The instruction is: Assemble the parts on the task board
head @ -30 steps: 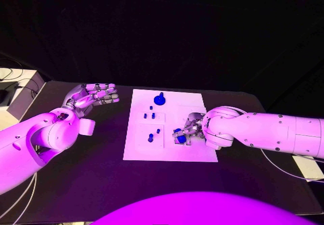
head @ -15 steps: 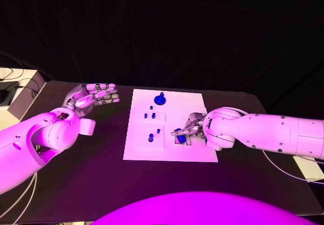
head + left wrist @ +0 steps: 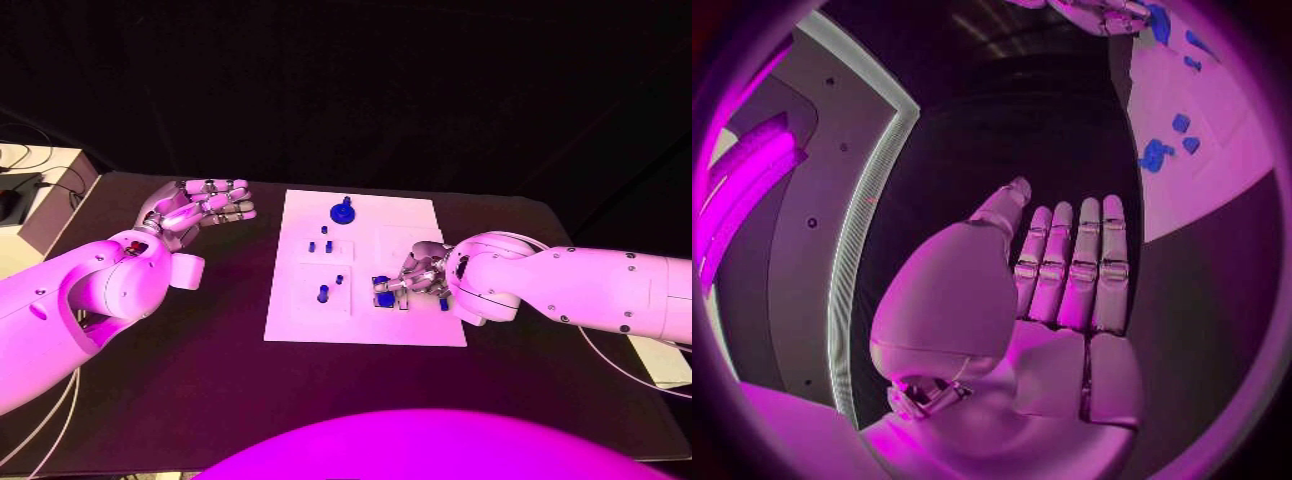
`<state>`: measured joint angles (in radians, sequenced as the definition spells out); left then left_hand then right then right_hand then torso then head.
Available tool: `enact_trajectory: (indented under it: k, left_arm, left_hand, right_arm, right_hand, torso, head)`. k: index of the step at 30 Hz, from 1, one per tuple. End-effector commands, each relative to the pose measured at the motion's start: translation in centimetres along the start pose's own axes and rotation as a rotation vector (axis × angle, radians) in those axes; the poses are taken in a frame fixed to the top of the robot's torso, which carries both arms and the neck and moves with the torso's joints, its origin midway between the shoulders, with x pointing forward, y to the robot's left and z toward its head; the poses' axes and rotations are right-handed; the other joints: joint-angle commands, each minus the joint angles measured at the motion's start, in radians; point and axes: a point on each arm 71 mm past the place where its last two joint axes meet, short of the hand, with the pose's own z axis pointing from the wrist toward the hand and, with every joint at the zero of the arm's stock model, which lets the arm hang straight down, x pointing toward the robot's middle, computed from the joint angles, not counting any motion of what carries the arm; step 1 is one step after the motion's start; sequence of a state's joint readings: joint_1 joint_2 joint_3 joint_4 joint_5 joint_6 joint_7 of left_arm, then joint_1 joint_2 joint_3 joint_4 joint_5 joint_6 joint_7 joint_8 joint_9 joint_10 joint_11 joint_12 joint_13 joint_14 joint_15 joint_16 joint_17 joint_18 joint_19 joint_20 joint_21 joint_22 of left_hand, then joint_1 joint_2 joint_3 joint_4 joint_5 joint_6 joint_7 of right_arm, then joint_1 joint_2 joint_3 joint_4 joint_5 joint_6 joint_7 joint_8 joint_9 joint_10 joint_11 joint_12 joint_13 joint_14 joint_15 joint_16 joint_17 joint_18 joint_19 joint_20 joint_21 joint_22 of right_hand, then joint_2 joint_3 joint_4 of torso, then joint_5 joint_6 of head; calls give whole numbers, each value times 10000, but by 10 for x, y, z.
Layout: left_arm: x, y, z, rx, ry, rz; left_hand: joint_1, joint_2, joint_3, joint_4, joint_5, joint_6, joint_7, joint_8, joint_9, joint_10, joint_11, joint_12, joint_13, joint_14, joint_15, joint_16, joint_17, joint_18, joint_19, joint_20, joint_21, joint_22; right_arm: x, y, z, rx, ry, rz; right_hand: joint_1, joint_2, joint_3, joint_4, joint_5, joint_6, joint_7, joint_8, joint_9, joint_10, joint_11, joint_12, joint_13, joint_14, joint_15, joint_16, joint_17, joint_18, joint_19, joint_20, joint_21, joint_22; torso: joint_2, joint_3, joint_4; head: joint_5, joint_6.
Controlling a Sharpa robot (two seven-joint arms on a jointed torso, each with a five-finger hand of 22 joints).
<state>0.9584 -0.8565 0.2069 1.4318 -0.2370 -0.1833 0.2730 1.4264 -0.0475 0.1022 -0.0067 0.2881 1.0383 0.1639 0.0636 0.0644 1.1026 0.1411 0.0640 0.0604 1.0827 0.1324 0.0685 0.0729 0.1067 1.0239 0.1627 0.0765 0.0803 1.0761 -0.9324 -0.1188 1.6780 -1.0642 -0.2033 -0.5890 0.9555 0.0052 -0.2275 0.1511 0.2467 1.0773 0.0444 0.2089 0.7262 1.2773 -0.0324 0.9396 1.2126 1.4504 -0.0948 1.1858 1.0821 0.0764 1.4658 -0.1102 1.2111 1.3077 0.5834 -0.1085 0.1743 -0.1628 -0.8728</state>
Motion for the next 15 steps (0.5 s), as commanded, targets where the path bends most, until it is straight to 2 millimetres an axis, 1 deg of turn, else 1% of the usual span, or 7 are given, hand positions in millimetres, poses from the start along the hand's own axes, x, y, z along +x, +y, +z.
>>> enact_trajectory:
  k: [1, 2, 3, 8, 9, 12, 15]
  left_arm:
    - [2, 1, 0, 23, 147, -104]
    - [2, 1, -1, 18, 146, -105]
    - [2, 1, -1, 14, 145, -105]
    - [1, 2, -1, -7, 141, -108]
    - [1, 2, -2, -15, 137, -107]
    - [0, 2, -2, -31, 126, -105]
    - [0, 3, -3, -47, 122, -106]
  left_hand:
    - [76, -11, -20, 44, 29, -5, 21, -5, -13, -23, 18, -15, -12, -1, 9, 17, -5, -106, 74, -1, 25, -14]
    - [76, -11, -20, 44, 29, -5, 21, -5, -13, -23, 18, -15, -12, -1, 9, 17, -5, -106, 74, -1, 25, -14]
    - [76, -11, -20, 44, 29, -5, 21, -5, -13, -23, 18, -15, -12, -1, 9, 17, -5, -106, 74, -1, 25, -14]
    - [76, -11, -20, 44, 29, -5, 21, -5, -13, -23, 18, -15, -12, -1, 9, 17, -5, -106, 74, -1, 25, -14]
    - [76, -11, -20, 44, 29, -5, 21, -5, -13, -23, 18, -15, -12, -1, 9, 17, -5, -106, 74, -1, 25, -14]
    - [76, -11, -20, 44, 29, -5, 21, -5, -13, -23, 18, -15, -12, -1, 9, 17, -5, -106, 74, -1, 25, -14]
    - [76, -11, -20, 44, 29, -5, 21, -5, -13, -23, 18, -15, -12, -1, 9, 17, -5, -106, 74, -1, 25, -14]
  right_arm:
    - [0, 1, -3, -479, 52, 69]
    - [0, 0, -4, -490, 77, 64]
    - [0, 0, -5, -499, 112, 54]
    - [0, -4, -8, -552, 250, 9]
    - [0, -4, -8, -571, 273, 2]
    - [1, -6, -9, -652, 365, -17]
    - [3, -6, -11, -759, 486, -18]
  right_hand:
    - [4, 129, 11, -89, 93, 75, -41, 39, 16, 72, -9, 36, 0, 36, 28, -2, 10, -134, 795, 49, 57, 1751]
    - [4, 129, 11, -89, 93, 75, -41, 39, 16, 72, -9, 36, 0, 36, 28, -2, 10, -134, 795, 49, 57, 1751]
    - [-3, 241, -114, -276, 140, 72, -46, 61, 35, 81, -13, 27, -1, 36, 25, 18, 25, -137, 791, 41, 76, 1753]
    - [144, 258, -66, -421, 160, 93, -56, 72, 41, 82, -21, 27, 1, 38, 20, 18, 25, -137, 793, 41, 77, 1753]
    - [134, 284, -64, -533, 171, 99, -59, 79, 50, 88, -24, 44, 17, 39, 19, 20, 27, -142, 793, 37, 88, 1756]
    - [183, 326, -30, -711, 205, 119, -75, 102, 77, 102, -34, 40, 14, 38, 10, 24, 31, -145, 794, 31, 98, 1759]
    - [297, 360, 21, -935, 207, 135, -84, 119, 99, 111, -41, 50, 23, 40, 5, 24, 32, -150, 796, 25, 115, 1763]
  torso:
    - [-4, -3, -2]
    - [-5, -5, 1]
    - [-4, -4, 3]
    - [-2, -8, 10]
    - [-3, -6, 12]
    - [-3, -10, 9]
    - [-4, -13, 11]
  head:
    - [-2, 2]
    - [3, 2]
    - [7, 2]
    - [10, 2]
    - [8, 2]
    - [40, 2]
    - [42, 2]
